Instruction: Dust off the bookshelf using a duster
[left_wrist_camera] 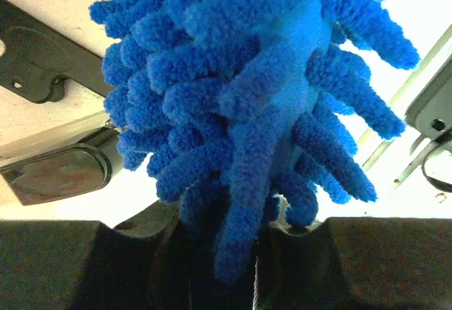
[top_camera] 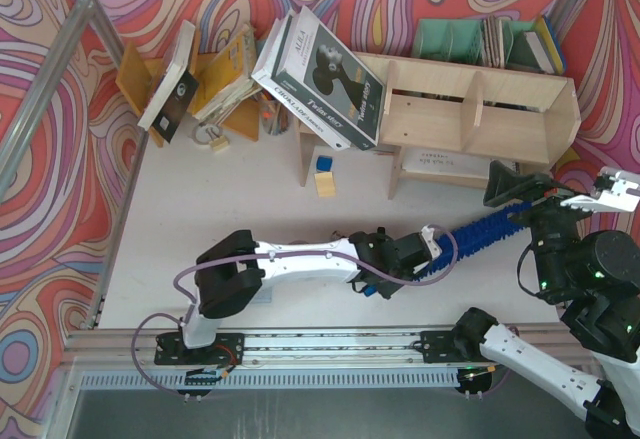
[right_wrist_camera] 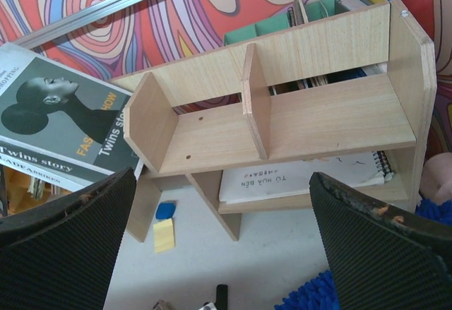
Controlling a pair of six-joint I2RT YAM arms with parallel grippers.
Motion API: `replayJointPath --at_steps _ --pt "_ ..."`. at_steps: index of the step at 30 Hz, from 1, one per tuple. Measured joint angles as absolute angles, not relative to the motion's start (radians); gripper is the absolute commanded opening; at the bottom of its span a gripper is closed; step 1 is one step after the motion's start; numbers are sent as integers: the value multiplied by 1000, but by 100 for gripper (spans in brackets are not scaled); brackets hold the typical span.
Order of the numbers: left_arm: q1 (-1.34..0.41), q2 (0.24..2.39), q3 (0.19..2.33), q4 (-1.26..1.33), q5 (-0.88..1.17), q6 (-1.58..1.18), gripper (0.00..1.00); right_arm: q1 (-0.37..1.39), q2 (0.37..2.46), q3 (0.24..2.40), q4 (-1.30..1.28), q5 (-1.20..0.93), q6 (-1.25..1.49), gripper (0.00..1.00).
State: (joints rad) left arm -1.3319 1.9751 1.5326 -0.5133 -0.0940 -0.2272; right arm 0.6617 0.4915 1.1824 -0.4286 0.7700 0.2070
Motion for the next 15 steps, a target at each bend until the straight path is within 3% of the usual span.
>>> replayJointPath --at_steps 15 --pt "-1323 1971 1534 -547 -51 -242 0 662 486 1176 -429 773 210 99"
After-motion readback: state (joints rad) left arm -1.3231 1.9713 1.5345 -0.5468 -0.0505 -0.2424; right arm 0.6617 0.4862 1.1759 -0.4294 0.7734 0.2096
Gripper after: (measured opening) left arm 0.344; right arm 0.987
